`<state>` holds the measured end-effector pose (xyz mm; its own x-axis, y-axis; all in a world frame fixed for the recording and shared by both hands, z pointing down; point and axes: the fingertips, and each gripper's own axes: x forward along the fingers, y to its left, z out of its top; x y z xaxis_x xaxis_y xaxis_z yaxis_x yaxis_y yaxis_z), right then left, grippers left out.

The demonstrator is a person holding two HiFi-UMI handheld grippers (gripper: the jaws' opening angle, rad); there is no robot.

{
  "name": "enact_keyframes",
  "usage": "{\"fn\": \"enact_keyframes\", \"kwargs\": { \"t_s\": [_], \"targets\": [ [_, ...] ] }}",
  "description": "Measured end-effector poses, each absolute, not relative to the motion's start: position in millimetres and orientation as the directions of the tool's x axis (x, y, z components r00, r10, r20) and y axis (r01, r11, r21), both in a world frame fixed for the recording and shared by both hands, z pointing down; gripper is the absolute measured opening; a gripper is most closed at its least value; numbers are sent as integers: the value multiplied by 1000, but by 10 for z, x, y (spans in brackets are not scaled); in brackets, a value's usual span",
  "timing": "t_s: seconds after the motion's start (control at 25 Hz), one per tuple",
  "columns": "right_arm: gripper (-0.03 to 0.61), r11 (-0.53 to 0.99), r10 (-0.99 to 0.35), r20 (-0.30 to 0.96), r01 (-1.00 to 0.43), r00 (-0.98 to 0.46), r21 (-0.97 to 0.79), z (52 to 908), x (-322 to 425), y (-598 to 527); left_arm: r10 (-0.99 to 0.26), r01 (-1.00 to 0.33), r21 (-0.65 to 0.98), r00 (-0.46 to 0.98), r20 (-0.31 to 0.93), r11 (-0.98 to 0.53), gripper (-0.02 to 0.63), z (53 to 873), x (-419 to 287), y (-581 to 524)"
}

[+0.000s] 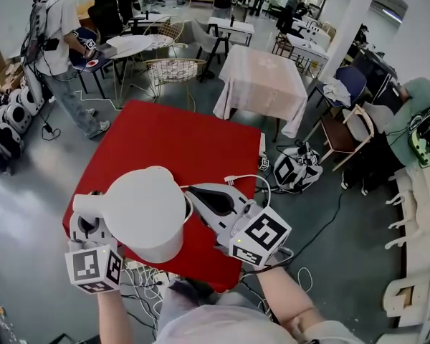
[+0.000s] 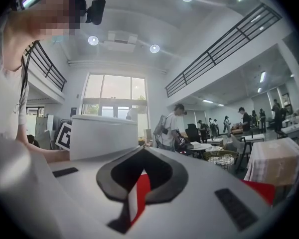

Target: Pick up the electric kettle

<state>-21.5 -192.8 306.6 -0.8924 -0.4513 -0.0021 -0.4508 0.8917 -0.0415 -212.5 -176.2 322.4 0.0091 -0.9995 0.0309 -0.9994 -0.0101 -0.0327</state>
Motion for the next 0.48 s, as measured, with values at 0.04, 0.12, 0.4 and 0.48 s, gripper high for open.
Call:
{"fn": "enact_keyframes", "kwargs": {
  "t_s": [0.04, 0.12, 0.4, 0.48],
  "targets": [
    [8, 894, -448, -2, -447, -894, -38, 3060, -210, -1914, -1000, -999, -31, 4, 30, -5, 34, 3220, -2117, -1739],
    [8, 897, -441, -1, -441, -897, -31, 3052, -199, -1886, -1000, -1000, -30, -5, 27, 4, 35, 3214, -2102, -1696],
    [8, 900, -436, -2, -435, -900, -31, 3063, -189, -1830, -1000, -1000, -21, -20, 24, 19, 35, 3213, -2103, -1644],
    [8, 900, -435, -1, -434, -901, -29, 3069, -192, -1817, -999, -1000, -21, -24, 24, 23, 35, 3212, -2114, -1636]
  ]
}}
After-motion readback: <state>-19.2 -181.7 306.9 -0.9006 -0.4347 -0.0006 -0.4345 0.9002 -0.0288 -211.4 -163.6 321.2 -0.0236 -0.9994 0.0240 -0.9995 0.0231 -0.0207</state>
